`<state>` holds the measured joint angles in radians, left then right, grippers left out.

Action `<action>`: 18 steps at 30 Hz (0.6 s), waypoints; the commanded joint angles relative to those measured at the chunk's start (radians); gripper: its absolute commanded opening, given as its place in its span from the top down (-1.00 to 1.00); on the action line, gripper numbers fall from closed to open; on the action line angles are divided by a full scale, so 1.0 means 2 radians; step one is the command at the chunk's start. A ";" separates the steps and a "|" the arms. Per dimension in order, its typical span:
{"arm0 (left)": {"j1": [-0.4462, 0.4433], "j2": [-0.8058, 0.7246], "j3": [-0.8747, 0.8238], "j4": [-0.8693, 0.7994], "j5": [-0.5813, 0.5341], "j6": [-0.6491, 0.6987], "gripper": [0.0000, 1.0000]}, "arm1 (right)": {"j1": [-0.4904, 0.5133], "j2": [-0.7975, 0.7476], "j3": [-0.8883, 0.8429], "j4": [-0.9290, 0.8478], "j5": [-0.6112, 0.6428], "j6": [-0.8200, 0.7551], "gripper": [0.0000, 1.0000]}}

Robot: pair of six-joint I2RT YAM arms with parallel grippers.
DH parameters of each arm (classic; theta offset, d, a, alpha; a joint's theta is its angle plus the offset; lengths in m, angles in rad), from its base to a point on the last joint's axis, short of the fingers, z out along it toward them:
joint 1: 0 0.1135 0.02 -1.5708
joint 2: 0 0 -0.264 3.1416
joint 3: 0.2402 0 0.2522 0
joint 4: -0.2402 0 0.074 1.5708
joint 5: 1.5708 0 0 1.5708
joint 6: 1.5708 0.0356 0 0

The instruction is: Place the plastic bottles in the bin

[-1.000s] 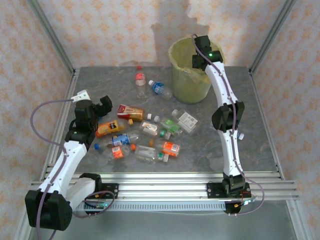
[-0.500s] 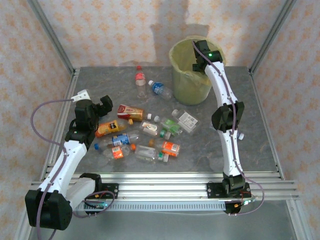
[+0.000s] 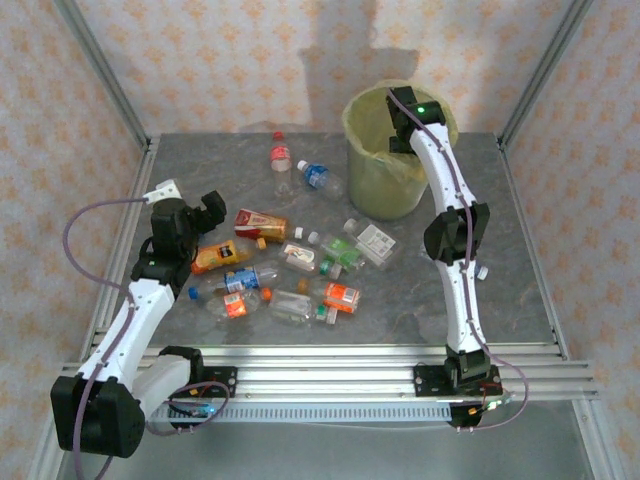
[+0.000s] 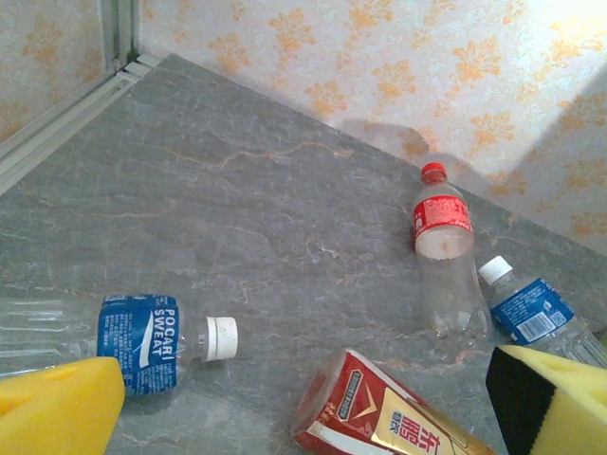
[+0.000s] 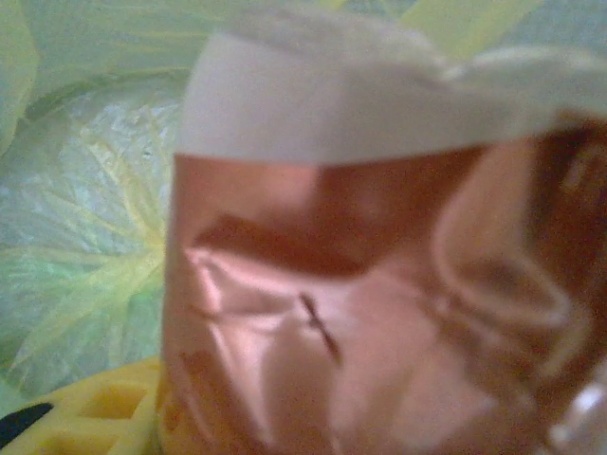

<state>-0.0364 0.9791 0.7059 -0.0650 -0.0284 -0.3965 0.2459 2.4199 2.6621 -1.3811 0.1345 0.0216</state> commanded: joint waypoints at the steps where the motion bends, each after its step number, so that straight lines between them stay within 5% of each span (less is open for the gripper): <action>1: 0.004 0.005 0.016 -0.009 0.007 -0.008 -1.00 | 0.000 -0.033 -0.012 -0.016 0.025 0.007 -0.16; 8: 0.004 0.005 0.020 -0.014 0.010 -0.009 -1.00 | -0.001 -0.020 0.020 0.023 0.019 0.000 -0.87; 18: 0.004 0.001 0.033 -0.035 0.001 -0.012 -1.00 | 0.000 -0.067 0.044 0.049 0.019 0.003 -0.98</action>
<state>-0.0364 0.9913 0.7422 -0.0986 -0.0143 -0.4042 0.2466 2.3882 2.7090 -1.2930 0.1425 0.0223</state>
